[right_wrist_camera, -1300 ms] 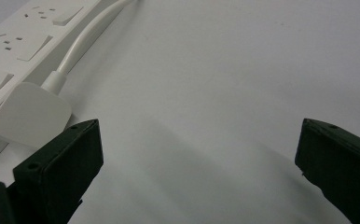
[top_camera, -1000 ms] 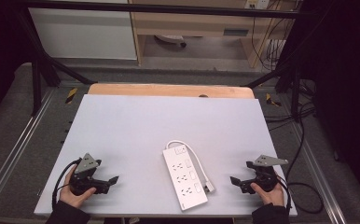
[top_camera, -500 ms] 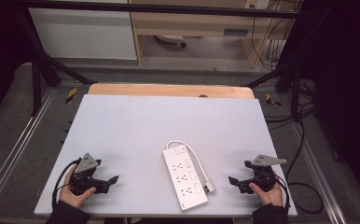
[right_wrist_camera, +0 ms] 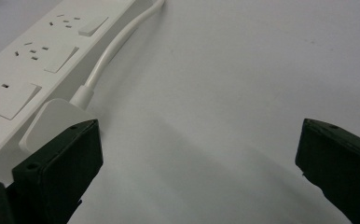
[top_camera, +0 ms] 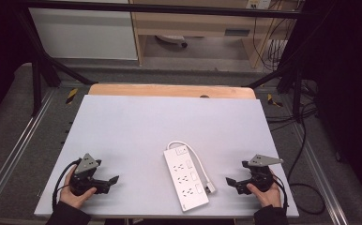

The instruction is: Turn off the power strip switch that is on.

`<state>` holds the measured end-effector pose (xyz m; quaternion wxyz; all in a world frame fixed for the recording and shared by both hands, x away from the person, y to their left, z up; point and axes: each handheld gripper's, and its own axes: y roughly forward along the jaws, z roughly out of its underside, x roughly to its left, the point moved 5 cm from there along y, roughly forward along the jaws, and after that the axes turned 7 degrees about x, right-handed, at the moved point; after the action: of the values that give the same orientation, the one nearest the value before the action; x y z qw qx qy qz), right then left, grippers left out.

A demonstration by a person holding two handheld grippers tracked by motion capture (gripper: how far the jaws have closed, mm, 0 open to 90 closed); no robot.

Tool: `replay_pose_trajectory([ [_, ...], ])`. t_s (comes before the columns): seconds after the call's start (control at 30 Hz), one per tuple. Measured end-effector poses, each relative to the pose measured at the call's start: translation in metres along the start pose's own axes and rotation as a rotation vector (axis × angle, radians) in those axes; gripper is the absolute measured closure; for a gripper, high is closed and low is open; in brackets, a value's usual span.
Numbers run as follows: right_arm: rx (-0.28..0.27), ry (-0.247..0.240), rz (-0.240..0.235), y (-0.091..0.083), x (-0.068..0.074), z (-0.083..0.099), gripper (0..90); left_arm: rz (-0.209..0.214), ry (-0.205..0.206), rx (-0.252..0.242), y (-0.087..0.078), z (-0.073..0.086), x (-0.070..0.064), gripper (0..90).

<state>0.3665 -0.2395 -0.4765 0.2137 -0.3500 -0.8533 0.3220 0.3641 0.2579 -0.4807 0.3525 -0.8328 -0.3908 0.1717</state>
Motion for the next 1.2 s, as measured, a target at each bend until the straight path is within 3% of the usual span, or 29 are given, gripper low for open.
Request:
replay_pose_trajectory([
  [1.2, -0.006, -0.018, -0.011, 0.003, 0.016, -0.019, 1.6, -0.009, -0.003, -0.005, -0.001, 0.000, 0.001, 5.7],
])
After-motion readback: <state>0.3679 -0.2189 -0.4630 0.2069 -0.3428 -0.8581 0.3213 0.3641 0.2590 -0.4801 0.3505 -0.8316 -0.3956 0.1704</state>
